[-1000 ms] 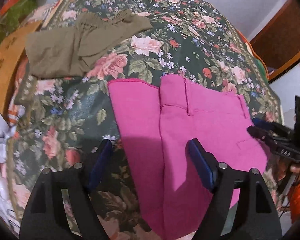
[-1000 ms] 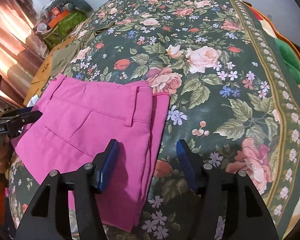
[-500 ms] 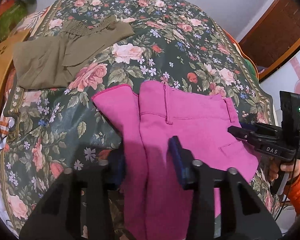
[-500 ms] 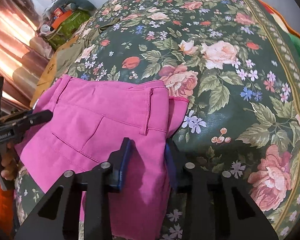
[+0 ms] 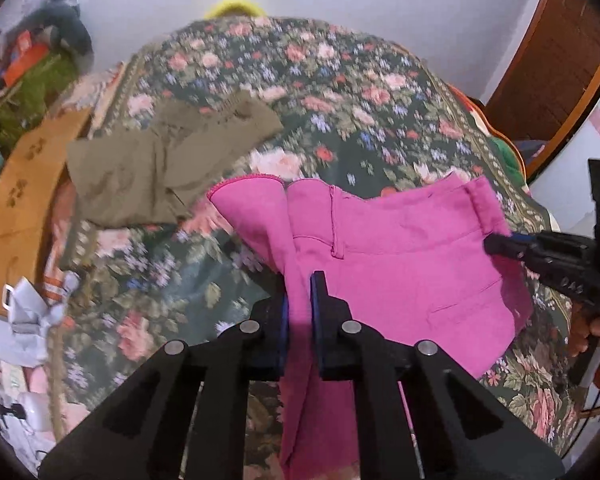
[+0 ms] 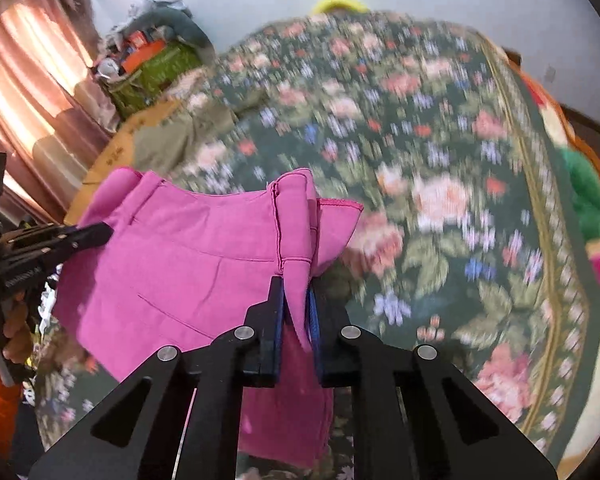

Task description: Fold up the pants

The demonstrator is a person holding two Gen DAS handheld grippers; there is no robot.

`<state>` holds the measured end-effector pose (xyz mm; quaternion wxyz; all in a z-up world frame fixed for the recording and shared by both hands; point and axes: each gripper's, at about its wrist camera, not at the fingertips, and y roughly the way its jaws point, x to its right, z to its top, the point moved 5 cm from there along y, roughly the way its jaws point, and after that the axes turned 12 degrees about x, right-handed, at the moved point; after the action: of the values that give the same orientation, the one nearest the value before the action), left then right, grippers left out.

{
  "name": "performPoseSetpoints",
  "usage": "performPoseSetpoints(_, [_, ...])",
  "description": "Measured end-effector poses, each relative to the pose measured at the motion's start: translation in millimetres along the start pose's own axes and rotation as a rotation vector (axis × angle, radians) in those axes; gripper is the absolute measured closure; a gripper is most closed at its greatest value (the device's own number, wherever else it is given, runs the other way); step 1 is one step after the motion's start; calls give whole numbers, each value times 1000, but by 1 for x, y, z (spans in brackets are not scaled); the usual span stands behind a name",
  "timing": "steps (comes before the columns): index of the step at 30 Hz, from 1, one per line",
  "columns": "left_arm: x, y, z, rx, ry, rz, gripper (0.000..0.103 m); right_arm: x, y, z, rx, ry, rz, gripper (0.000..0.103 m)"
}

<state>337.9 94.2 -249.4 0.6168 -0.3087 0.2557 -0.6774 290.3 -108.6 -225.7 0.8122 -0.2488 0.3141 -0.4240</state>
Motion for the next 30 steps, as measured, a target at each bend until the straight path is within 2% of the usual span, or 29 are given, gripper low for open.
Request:
performPoseSetpoints(8, [-26, -23, 43, 106, -5, 61, 94, -35, -10, 56, 115, -91, -7, 93])
performPoseSetpoints(14, [-57, -27, 74, 165, -12, 120, 94, -59, 5, 90, 164, -125, -1, 93])
performPoseSetpoints(22, [-108, -8, 96, 183, -62, 176, 94, -86, 48, 116, 172, -142, 8, 93])
performPoseSetpoints(30, [-158, 31, 97, 164, -110, 232, 94, -107, 106, 129, 147, -193, 3, 93])
